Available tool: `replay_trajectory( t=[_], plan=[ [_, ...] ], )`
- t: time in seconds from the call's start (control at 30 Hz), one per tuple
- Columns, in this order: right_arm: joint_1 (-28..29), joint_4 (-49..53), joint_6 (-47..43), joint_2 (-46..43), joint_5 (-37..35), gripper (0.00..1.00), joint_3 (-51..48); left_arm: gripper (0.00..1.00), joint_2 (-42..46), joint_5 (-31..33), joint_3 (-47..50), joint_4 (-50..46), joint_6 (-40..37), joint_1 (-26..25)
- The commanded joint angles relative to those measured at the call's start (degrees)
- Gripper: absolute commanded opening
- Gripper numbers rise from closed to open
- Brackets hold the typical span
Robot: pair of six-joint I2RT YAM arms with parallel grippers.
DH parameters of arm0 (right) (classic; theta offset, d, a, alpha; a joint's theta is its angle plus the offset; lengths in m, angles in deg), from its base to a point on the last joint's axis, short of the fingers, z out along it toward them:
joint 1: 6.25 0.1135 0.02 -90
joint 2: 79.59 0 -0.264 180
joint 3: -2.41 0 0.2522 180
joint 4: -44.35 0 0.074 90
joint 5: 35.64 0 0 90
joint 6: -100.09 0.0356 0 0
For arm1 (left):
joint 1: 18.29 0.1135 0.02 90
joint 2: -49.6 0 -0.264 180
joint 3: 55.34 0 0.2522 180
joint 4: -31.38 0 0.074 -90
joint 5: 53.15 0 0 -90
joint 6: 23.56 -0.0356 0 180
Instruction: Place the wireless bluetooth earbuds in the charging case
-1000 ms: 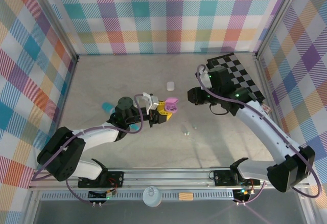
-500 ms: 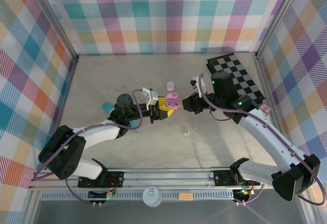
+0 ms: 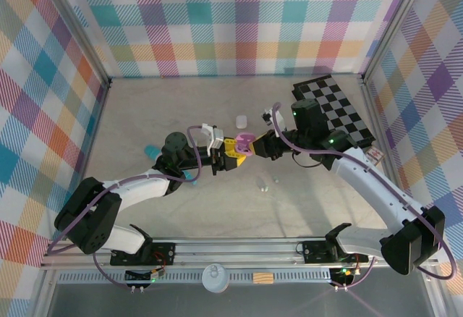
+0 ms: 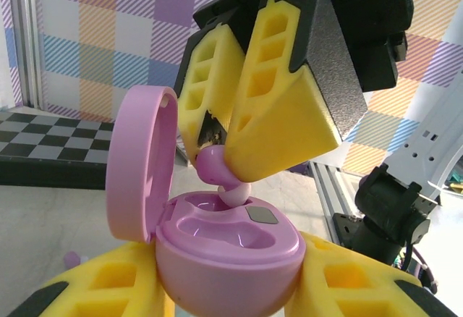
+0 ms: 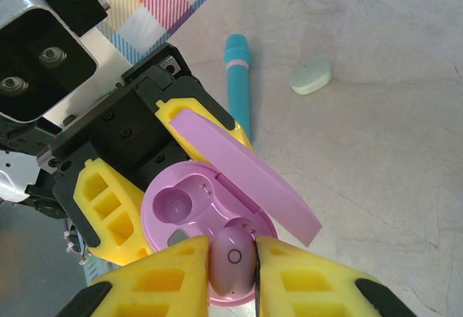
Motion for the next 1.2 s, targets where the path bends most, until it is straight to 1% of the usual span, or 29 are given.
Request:
replay_trajectory(
  t=[0.0,0.1,0.27,0.5,0.63,0.7,0.83,0.93,1.07,1.17],
  plan=[
    [0.48,-1.6,-0.96,0.38,0.73,0.19,1.27,0.18,1.33,-2.65,-1.17,3.73,0.93,0.36],
    [0.44,-2.0,-1.01,0.38,1.23,0.19,1.45,0.18,1.05,-2.52,-0.81,5.42,1.74,0.32],
    [0.49,-2.26,-0.54,0.77,0.97,0.19,1.1,0.18,0.97,-2.49,-0.92,5.03,1.55,0.32],
    [0.47,0.11,-1.96,0.44,0.94,0.21,0.53,0.18,1.29,-1.86,-0.69,5.73,1.63,0.32],
    [0.48,2.0,-2.96,0.95,2.54,0.28,1.34,0.18,1.71,-1.58,-0.81,5.0,1.41,0.33],
    [0.49,1.52,-2.5,0.79,2.47,0.36,1.54,0.18,1.84,-1.69,-0.81,4.17,0.7,0.36],
    [0.49,0.15,-1.88,-1.35,-1.04,0.46,1.3,0.18,2.13,-1.48,-0.27,3.92,0.23,0.4],
    [0.41,-2.63,-2.33,-4.84,-3.73,0.53,-0.71,0.18,2.4,-0.75,0.23,3.88,-0.19,0.49],
    [-1.17,-9.84,-0.22,-10.78,-4.97,0.53,-6.45,0.18,3.13,-0.51,1.24,3.92,-0.22,1.06],
    [-4.88,-15.81,4.46,-13.51,-5.77,0.54,-11.21,0.18,4.69,0.29,2.28,3.54,-0.35,1.41]
  ],
)
